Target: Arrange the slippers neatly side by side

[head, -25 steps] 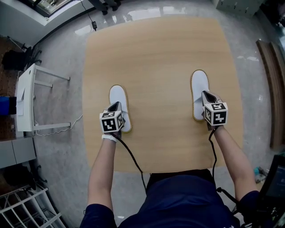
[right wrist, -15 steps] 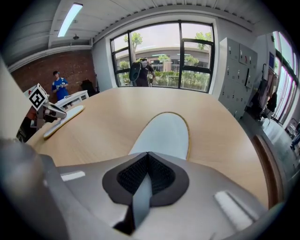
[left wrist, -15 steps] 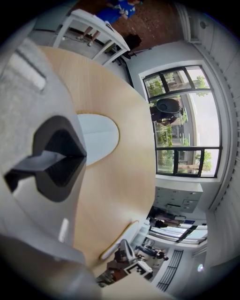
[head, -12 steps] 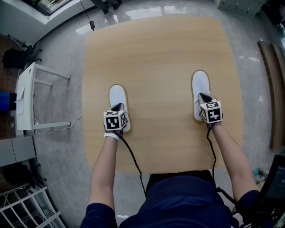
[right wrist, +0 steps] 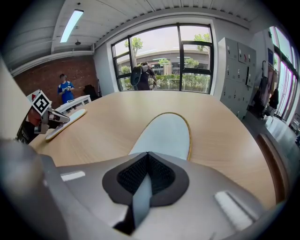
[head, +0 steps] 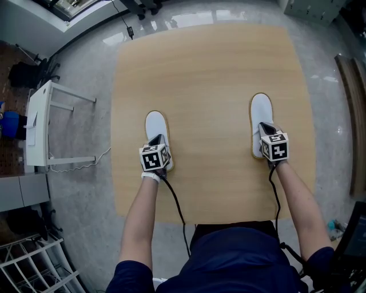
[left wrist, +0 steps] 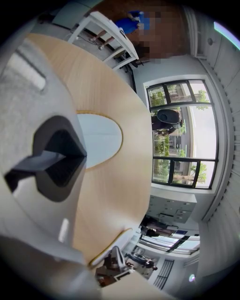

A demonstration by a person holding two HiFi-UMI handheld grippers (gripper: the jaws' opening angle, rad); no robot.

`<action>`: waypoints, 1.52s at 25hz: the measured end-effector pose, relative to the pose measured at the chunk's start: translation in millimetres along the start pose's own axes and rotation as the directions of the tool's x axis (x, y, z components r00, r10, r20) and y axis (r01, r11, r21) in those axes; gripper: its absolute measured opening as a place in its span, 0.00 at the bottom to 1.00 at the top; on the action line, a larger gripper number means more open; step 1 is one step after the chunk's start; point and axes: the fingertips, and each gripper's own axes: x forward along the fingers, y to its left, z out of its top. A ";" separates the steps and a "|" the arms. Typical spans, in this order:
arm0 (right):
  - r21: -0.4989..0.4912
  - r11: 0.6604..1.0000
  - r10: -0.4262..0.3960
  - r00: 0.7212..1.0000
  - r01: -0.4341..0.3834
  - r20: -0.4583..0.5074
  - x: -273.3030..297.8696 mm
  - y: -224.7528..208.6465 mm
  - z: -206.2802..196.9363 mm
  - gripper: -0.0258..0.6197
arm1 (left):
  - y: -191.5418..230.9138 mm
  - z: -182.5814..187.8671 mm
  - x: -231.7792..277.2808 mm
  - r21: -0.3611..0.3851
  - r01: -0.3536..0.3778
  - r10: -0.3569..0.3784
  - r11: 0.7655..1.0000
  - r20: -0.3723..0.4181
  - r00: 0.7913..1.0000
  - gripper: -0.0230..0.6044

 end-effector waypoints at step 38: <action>0.052 0.998 0.044 0.999 -0.043 -0.017 -23.6 41.7 -26.6 0.06 | -140.6 -37.2 -15.3 0.092 0.143 -0.144 0.985 -0.002 0.990 0.04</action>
